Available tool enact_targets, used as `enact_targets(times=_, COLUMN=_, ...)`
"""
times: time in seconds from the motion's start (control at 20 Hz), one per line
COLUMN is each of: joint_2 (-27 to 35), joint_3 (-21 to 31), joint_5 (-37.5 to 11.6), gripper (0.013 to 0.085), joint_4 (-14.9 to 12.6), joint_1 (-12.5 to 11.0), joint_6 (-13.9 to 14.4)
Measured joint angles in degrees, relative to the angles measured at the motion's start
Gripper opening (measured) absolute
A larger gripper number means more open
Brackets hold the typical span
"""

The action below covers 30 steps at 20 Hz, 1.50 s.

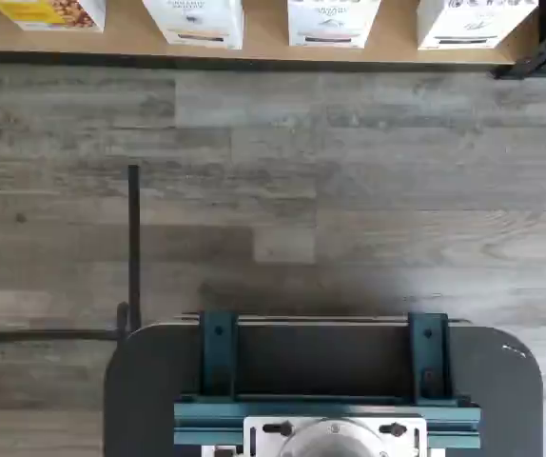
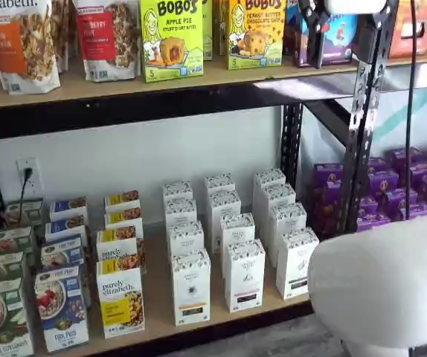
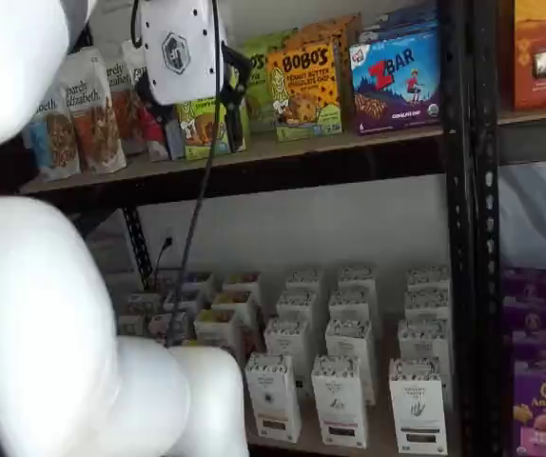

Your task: Pick up the white box with a yellow strip in the middle, on the bottom shelf, the fourth box from the left

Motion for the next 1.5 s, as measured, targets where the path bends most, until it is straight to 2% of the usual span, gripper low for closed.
enact_targets(times=0.15, joint_2=0.95, joint_3=-0.81, joint_5=1.78, gripper=0.0850, joint_4=3.39, joint_1=-3.02, joint_6=-1.36)
enact_targets(times=0.3, joint_2=0.96, joint_3=-0.88, joint_5=1.77, gripper=0.0850, joint_4=3.45, joint_1=-2.78, joint_6=-1.24)
enact_targets(times=0.45, joint_2=0.94, joint_3=-0.57, joint_5=1.40, gripper=0.0850, joint_4=2.50, joint_1=-1.68, joint_6=-0.61)
enact_targets(times=0.65, joint_2=0.20, joint_3=1.37, joint_5=-0.71, gripper=0.0850, joint_4=-0.25, joint_1=1.54, joint_6=1.32)
enact_targets(times=0.85, joint_2=-0.50, joint_3=4.69, joint_5=-3.39, gripper=0.0850, joint_4=1.97, joint_1=0.40, joint_6=1.08)
enact_targets(times=1.15, joint_2=-1.73, joint_3=11.89, joint_5=-9.28, gripper=0.0850, joint_4=1.38, joint_1=2.32, joint_6=2.46)
enact_targets(times=1.4, joint_2=-3.11, joint_3=17.80, joint_5=-15.90, gripper=0.0850, joint_4=0.94, joint_1=5.02, joint_6=4.75)
enact_targets(times=1.5, joint_2=-3.27, joint_3=19.84, joint_5=-18.39, gripper=0.0850, joint_4=-0.09, joint_1=7.25, joint_6=6.69)
